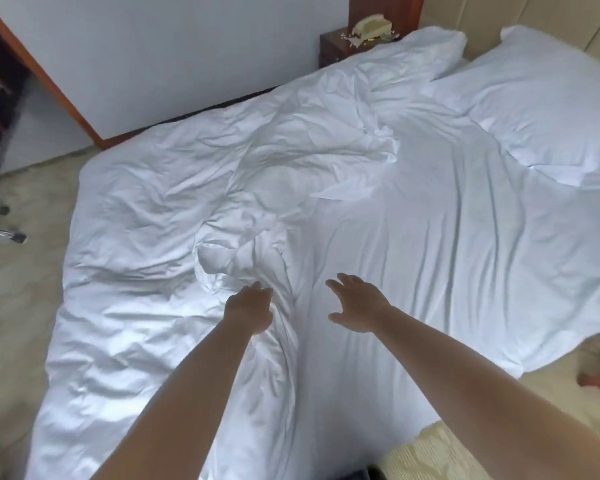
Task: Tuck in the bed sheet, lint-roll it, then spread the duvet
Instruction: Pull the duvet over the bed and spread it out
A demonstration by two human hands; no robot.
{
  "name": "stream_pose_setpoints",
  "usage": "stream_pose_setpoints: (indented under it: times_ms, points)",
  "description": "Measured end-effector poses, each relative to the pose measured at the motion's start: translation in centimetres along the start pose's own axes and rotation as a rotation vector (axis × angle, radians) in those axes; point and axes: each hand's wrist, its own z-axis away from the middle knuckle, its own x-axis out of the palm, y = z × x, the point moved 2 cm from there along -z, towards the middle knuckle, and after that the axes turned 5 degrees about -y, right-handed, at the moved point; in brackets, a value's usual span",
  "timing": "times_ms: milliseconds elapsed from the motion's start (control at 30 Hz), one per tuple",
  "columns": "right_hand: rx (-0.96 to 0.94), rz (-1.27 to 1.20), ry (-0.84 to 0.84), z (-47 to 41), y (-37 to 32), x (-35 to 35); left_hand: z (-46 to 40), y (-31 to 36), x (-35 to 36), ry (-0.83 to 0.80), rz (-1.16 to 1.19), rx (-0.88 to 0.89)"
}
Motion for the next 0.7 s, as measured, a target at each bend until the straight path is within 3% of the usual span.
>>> stream_pose_setpoints:
  times_ms: [300,500,700]
  points:
    - [-0.084,0.031,-0.013,-12.5,-1.4,-4.9,-12.8,-6.0,-7.1,0.283,-0.053,-0.172]
    - [-0.083,0.014,-0.056,-17.0,-0.1,-4.0,-19.8,-8.5,-7.9,0.223,-0.116,-0.228]
    - [-0.081,0.026,-0.020,-17.8,1.3,-3.7,-20.5,-5.3,-7.6,0.172,-0.054,-0.059]
